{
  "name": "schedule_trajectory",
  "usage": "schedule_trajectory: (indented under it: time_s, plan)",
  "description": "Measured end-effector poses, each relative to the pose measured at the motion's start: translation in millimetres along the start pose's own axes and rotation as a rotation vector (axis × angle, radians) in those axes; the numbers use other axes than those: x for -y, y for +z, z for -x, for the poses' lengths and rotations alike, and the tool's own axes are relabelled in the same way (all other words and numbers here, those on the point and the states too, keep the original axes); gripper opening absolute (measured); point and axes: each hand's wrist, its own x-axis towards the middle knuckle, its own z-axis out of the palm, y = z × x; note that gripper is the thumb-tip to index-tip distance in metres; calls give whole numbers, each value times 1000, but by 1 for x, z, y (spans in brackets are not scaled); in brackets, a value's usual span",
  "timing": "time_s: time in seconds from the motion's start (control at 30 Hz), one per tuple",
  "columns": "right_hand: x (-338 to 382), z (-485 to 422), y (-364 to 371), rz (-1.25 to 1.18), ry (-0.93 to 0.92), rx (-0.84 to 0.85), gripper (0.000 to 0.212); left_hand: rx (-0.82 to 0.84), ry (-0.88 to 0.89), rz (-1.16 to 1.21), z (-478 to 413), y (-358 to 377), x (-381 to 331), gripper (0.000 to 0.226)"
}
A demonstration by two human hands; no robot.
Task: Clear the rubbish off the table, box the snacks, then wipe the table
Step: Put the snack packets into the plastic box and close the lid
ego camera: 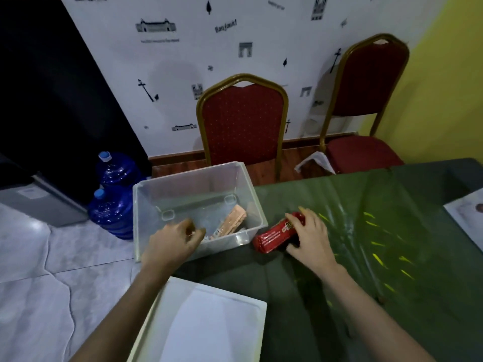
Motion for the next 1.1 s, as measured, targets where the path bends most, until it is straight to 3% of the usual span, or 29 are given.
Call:
schedule_trajectory:
  time_s: [0.1,0.2,0.3,0.43,0.53,0.67,0.77,0.83,0.9,1.0,1.1]
  plan:
    - [-14,-14,7,-38,-9,271,96,19,79,-45,1,0,-2,64]
    - [-8,-25,14,-100,76,285,88,65,101,-19,1,1,-2,69]
    - [-3,-28,21,0,130,142,69,56,83,-11,1,1,-3,71]
    - [-19,-23,23,-33,77,49,62,14,85,-27,1,0,-4,71]
    - [-30,-12,19,-205,133,-87,63,-4,85,-14,0,1,-5,72]
    - [-31,-3,0,-561,342,-446,61,-38,60,-14,-6,3,-10,69]
    - [-4,-14,-25,-787,352,-640,60,-47,49,-4,-4,2,-8,67]
    - [30,-27,-43,-1050,238,-621,55,-77,50,11,-1,1,-8,67]
    - [65,-39,-55,-1149,100,-551,60,-102,48,17,0,-2,-12,66]
    - [108,-51,-51,-877,-97,-427,66,-174,63,76,4,-8,-17,52]
    - [137,-56,-37,-677,-137,-269,67,-384,86,102,15,-8,-17,28]
